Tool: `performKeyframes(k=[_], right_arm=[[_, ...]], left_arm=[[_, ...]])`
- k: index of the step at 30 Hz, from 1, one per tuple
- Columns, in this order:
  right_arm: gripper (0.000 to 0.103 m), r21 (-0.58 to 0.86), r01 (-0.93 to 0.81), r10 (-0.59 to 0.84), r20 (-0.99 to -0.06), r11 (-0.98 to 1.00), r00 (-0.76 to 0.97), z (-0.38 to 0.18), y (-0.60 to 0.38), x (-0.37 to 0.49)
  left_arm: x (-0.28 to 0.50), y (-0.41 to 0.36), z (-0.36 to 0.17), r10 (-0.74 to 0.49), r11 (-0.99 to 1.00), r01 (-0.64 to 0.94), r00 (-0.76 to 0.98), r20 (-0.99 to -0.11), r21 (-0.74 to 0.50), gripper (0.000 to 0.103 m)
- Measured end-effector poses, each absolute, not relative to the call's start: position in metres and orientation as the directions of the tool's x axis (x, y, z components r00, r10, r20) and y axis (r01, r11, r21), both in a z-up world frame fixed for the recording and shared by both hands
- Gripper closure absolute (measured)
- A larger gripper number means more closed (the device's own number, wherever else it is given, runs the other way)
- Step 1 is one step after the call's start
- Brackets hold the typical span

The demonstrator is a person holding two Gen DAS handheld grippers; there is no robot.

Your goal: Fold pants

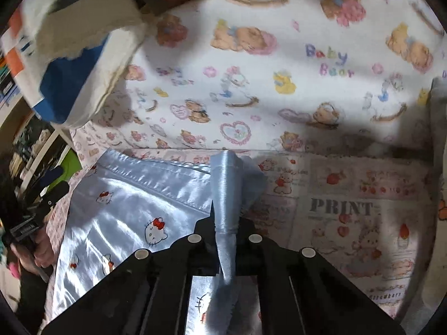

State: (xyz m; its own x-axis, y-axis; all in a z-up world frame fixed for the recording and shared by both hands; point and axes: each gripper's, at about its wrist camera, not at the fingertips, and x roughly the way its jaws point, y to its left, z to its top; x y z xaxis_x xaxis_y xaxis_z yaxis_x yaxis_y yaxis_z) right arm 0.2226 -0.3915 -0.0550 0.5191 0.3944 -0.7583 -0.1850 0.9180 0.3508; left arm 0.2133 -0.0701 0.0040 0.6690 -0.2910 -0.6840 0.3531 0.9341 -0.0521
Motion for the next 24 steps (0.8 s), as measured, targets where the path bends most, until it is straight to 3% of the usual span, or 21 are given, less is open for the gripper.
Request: performKeyframes(k=[10,20,22,23,24], right_arm=[[0.099,0.346,-0.203,0.399,-0.744,0.916,0.536,-0.043,-0.393,0.218],[0.099,0.354,-0.206,0.408,-0.733,0.912,0.545,-0.041,-0.391,0.225],[0.099,0.340,-0.217,0.403,-0.736,0.915,0.544,-0.040,-0.388,0.226],[0.099,0.336,-0.219,0.400,-0.738,0.916,0.543,-0.040,-0.388,0.226],[0.099,0.331,-0.217,0.396,-0.742,0.918,0.541,-0.040,-0.387,0.227]], left_arm=[[0.278,-0.065,-0.022,-0.359,0.926,0.285,0.469,-0.807,-0.247,0.015],[0.302,-0.076,-0.041,-0.314,0.937,0.295,0.488,-0.814,-0.185,0.016],[0.304,-0.077,-0.041,-0.325,0.933,0.306,0.494,-0.807,-0.188,0.019],[0.305,-0.076,-0.041,-0.336,0.931,0.305,0.499,-0.799,-0.201,0.025],[0.305,-0.075,-0.041,-0.346,0.929,0.302,0.505,-0.791,-0.214,0.041]])
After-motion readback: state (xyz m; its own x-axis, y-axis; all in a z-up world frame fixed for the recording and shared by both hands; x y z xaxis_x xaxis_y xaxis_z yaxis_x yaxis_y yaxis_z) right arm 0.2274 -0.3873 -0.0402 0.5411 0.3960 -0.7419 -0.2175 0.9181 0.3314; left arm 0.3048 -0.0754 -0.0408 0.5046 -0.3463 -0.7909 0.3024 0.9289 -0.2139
